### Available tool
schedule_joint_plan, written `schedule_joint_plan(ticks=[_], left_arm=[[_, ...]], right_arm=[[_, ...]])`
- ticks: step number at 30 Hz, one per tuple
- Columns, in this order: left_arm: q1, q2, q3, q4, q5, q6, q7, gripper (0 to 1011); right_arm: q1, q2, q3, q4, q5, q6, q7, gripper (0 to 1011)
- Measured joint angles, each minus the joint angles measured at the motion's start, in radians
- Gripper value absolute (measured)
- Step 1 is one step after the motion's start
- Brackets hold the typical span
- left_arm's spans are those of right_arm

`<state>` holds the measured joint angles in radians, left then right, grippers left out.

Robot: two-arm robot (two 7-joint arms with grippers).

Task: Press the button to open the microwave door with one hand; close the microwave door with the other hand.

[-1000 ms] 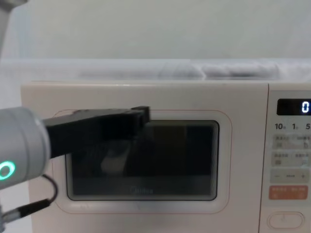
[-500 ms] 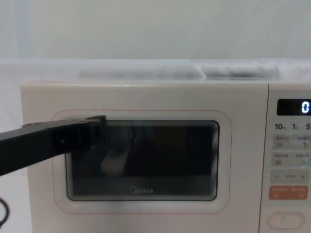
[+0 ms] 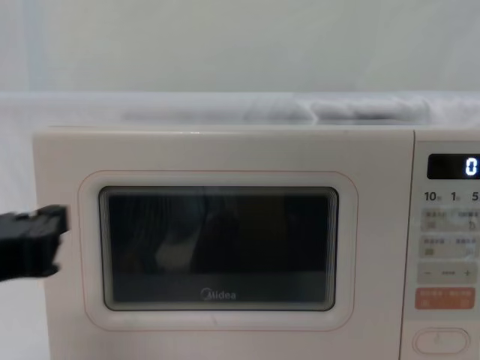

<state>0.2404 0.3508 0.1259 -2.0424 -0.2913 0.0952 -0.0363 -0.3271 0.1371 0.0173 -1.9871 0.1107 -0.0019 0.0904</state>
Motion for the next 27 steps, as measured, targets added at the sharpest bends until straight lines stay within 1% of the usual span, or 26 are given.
schedule_joint_plan(ticks=[2, 3, 6, 7, 9, 10, 12, 15, 22, 24, 27], left_arm=[[0.008, -0.002, -0.011, 0.008, 0.014, -0.01, 0.009, 0], [0.014, -0.004, -0.023, 0.016, 0.025, -0.02, 0.015, 0], [0.02, -0.009, -0.043, 0.026, 0.03, -0.029, 0.021, 0], [0.022, -0.013, -0.056, 0.033, 0.032, -0.035, 0.023, 0], [0.022, -0.02, -0.076, 0.047, 0.032, -0.04, 0.025, 0], [0.022, -0.02, -0.076, 0.047, 0.032, -0.04, 0.025, 0], [0.021, -0.03, -0.098, 0.069, 0.025, -0.043, 0.026, 0], [0.02, -0.04, -0.115, 0.09, 0.018, -0.043, 0.024, 0], [0.017, -0.064, -0.133, 0.121, 0.016, -0.042, 0.018, 0], [0.017, -0.069, -0.135, 0.127, 0.022, -0.042, 0.02, 0], [0.019, -0.082, -0.14, 0.139, 0.048, -0.043, 0.034, 0]], right_arm=[[0.0, 0.0, 0.0, 0.0, 0.0, 0.0, 0.0, 1002], [0.0, 0.0, 0.0, 0.0, 0.0, 0.0, 0.0, 1002], [0.0, 0.0, 0.0, 0.0, 0.0, 0.0, 0.0, 1002], [0.0, 0.0, 0.0, 0.0, 0.0, 0.0, 0.0, 1002], [0.0, 0.0, 0.0, 0.0, 0.0, 0.0, 0.0, 1002], [0.0, 0.0, 0.0, 0.0, 0.0, 0.0, 0.0, 1002], [0.0, 0.0, 0.0, 0.0, 0.0, 0.0, 0.0, 1002], [0.0, 0.0, 0.0, 0.0, 0.0, 0.0, 0.0, 1002], [0.0, 0.0, 0.0, 0.0, 0.0, 0.0, 0.0, 1002], [0.0, 0.0, 0.0, 0.0, 0.0, 0.0, 0.0, 1002], [0.0, 0.0, 0.0, 0.0, 0.0, 0.0, 0.0, 1002]])
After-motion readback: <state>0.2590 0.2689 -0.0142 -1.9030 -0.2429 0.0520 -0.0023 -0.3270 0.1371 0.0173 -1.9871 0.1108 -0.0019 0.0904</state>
